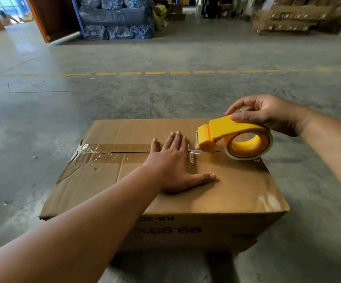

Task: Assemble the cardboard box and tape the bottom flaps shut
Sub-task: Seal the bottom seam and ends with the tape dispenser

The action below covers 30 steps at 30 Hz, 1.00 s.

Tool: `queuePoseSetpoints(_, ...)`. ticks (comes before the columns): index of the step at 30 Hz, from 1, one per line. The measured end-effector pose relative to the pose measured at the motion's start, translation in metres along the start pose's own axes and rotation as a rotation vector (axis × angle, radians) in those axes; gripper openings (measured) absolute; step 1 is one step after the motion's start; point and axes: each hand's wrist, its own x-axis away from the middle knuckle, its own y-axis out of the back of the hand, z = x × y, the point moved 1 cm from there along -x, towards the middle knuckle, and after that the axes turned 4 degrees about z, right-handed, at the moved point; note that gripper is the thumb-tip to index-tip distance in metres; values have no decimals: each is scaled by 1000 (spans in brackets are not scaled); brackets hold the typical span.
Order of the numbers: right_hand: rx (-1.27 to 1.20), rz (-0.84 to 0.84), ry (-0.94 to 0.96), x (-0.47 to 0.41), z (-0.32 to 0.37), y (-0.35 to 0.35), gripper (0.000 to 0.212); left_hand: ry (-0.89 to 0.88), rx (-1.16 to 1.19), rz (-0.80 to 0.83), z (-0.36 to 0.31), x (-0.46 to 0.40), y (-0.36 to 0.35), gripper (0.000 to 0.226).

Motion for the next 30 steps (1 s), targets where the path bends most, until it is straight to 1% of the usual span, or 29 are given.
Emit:
queuePoseSetpoints(1, 14, -4, 14, 0, 1, 2, 55, -12, 6, -4, -8, -4, 0, 131)
queuePoseSetpoints(4, 36, 8, 45, 1, 7, 3, 36, -22, 18, -6, -21, -14, 0, 132)
queuePoseSetpoints(7, 130, 30, 29, 3, 11, 0, 35, -19, 10, -9, -16, -14, -2, 132)
queuePoseSetpoints(9, 156, 52, 27, 5, 12, -4, 38, -22, 15, -15, -12, -13, -4, 132)
queuePoseSetpoints(13, 315, 96, 52, 10, 13, -9, 64, -38, 24, -27, -9, -14, -5, 133)
queuePoseSetpoints(14, 319, 88, 57, 11, 12, -7, 65, -38, 25, -27, -8, -14, -5, 132)
queuePoseSetpoints(20, 150, 81, 96, 18, 6, -2, 59, -39, 34, -32, -3, -8, -4, 132)
queuePoseSetpoints(23, 68, 97, 78, 24, -2, 7, 56, -31, 28, -25, -4, -6, -4, 133)
queuePoseSetpoints(24, 54, 101, 67, 27, -6, 14, 59, -29, 24, -20, -5, -6, -4, 133)
queuePoseSetpoints(27, 114, 86, 28, 41, -19, 33, 70, -27, 15, -12, -5, -5, -4, 132)
queuePoseSetpoints(30, 138, 67, 25, 50, -31, 42, 71, -28, 14, -5, -7, -7, -3, 131)
